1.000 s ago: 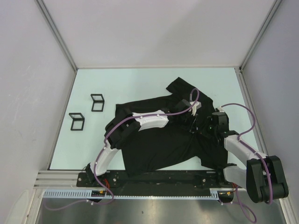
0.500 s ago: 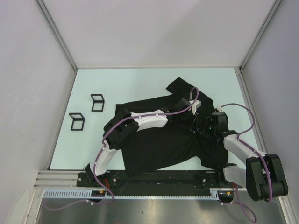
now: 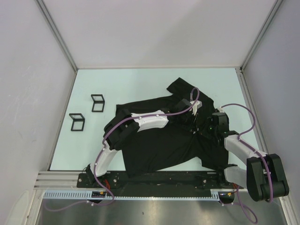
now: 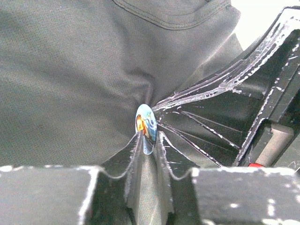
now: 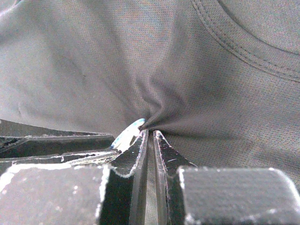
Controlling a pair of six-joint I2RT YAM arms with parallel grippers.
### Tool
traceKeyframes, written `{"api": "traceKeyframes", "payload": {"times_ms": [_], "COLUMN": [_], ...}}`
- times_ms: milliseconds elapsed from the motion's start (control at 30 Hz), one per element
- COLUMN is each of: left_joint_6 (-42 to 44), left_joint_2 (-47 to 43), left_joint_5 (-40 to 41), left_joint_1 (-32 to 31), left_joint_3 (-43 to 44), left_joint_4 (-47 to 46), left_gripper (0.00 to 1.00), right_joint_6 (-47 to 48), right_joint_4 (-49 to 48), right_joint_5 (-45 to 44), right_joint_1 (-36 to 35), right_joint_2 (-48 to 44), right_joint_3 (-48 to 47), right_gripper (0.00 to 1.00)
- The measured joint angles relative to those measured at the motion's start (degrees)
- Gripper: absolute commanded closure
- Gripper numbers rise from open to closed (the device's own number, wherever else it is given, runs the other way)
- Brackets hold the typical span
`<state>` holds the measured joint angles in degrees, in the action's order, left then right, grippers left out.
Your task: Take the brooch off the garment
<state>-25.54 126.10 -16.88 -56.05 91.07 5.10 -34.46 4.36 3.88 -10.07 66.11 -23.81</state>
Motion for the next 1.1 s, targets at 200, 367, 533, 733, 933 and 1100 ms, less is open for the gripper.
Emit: {"api": "traceKeyframes", "payload": {"times_ms": [200, 367, 533, 733, 933, 1100], "left_joint_6": [0.11, 0.13, 0.11, 0.35, 1.81, 3.67], "left_joint_2": [0.00, 0.00, 0.00, 0.02, 0.00, 0.00], "left_joint_5": [0.02, 0.07, 0.09, 0.20, 0.70, 1.81], "left_joint_1": [0.00, 0.11, 0.26, 0.33, 0.22, -0.31], "left_joint_3": [0.00, 0.00, 0.00, 0.00, 0.22, 0.70], "left_joint_4": [0.04, 0.28, 0.59, 0.68, 1.29, 2.03], "left_gripper": [0.91, 1.00, 1.00, 1.00, 1.00, 1.00], "right_joint_6": [0.02, 0.02, 0.02, 0.11, 0.31, 0.44], "right_joint_4": [-0.46, -0.96, -1.38, -1.38, -0.96, -0.20], "right_joint_5": [-0.02, -0.02, -0.17, -0.74, -2.36, -3.34], "right_joint_1": [-0.13, -0.52, -0.98, -1.79, -3.08, -3.96], "right_joint_2": [1.14, 1.90, 2.23, 2.84, 3.34, 3.72], "right_joint_3": [-0.26, -0.42, -0.44, -0.98, -1.66, -2.40], "right_gripper": [0.87, 0.88, 0.88, 0.89, 0.92, 0.96]}}
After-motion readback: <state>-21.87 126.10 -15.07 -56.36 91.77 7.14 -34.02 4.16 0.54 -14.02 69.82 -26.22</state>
